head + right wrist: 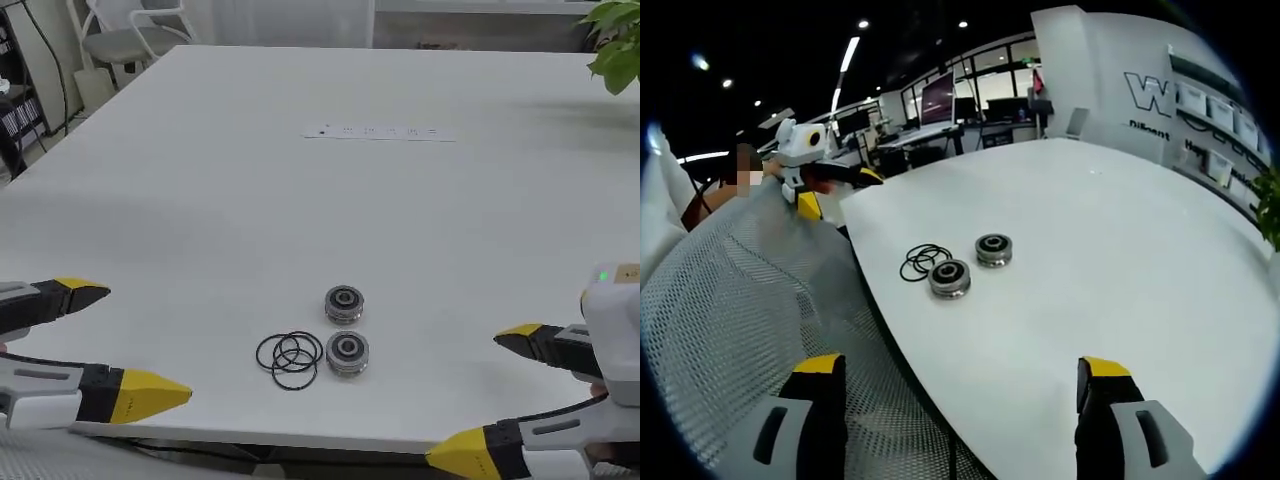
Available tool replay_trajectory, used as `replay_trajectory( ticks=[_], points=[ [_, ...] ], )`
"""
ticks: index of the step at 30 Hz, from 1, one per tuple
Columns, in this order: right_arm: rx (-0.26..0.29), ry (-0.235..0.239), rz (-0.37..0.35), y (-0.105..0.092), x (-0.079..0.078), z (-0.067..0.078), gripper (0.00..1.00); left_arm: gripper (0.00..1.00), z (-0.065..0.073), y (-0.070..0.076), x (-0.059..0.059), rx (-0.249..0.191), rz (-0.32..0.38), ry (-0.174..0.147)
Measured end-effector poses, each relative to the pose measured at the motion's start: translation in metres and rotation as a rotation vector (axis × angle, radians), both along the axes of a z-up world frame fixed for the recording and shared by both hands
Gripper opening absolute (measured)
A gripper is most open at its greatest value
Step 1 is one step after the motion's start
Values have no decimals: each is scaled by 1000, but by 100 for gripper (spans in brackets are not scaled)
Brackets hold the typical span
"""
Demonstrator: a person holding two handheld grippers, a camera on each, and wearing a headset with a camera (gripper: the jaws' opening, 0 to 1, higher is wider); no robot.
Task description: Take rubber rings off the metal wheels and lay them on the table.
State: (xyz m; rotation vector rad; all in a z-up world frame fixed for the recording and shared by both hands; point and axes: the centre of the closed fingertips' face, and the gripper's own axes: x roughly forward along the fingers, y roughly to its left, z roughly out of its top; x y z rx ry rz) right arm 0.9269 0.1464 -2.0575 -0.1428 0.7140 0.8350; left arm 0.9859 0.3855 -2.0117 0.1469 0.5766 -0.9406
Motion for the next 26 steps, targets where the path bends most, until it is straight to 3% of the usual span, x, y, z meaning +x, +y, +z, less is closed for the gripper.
replay_trajectory(
  ticks=[26],
  points=[
    [42, 15, -19, 1, 0, 0, 91, 97, -3, 9, 4, 10, 66, 18]
  ],
)
